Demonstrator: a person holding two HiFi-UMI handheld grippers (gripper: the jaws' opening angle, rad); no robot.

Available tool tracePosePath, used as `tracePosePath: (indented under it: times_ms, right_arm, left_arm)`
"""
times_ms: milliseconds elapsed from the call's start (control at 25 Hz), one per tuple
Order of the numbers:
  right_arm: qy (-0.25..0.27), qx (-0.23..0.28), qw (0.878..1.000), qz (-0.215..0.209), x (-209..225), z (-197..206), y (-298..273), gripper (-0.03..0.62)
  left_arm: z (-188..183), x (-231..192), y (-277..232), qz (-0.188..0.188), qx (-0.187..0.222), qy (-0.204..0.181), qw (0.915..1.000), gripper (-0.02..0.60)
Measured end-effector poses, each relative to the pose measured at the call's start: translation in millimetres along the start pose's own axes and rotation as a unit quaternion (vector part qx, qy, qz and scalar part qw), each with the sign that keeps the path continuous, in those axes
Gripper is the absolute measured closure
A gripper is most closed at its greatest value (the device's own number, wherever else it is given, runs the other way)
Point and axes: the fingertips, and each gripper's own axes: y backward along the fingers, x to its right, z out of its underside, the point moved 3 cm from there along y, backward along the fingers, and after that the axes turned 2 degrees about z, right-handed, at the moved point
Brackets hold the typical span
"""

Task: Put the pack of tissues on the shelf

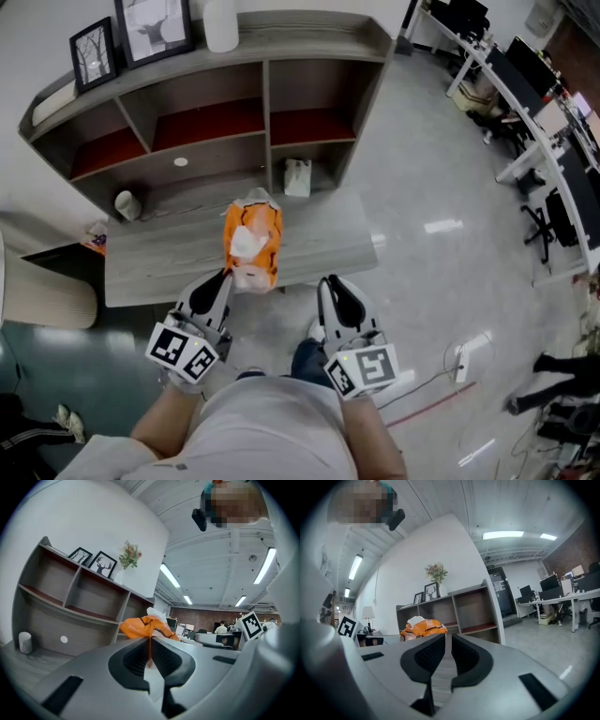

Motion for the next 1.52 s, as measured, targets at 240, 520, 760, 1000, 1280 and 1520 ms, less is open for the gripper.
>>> tracePosePath:
  times_ms: [240,520,760,1000,1280,1520]
  right_arm:
    - [0.002,0.002,1.000,-0.028,67.9,-29.8,-38.2,0.542]
    - [0.000,0.006,0.998,-0.060,143.7,-54.3,-71.6,0.542]
    - [-0.006,0.008,0.997,-0.073,182.6,-65.6,-85.9,0.542]
    - [-0.006,0.001,0.998,-0.056,198.3,-67.2,-97.1,0.542]
    - [-0.003,-0.012,1.000,-0.017,208.3,-65.6,-111.8,0.542]
    - [-0.018,-0.024,0.999,0.017,215.4,-57.5,-116.5,0.542]
  left_arm:
    - [-13.3,8.0,-81.7,-0.018,0.009,-0.002,0.9998,0.560]
    - [-25.8,12.4,-172.1,-0.047,0.025,0.002,0.9986,0.560]
    - [-32.2,7.5,-233.4,-0.058,0.033,0.011,0.9977,0.560]
    - [-36.1,-19.2,-282.1,-0.058,0.033,0.026,0.9974,0.560]
    - [-29.0,-64.7,-329.3,-0.063,0.013,0.034,0.9974,0.560]
    - [-17.2,-92.7,-357.1,-0.069,-0.003,0.035,0.9970,0.560]
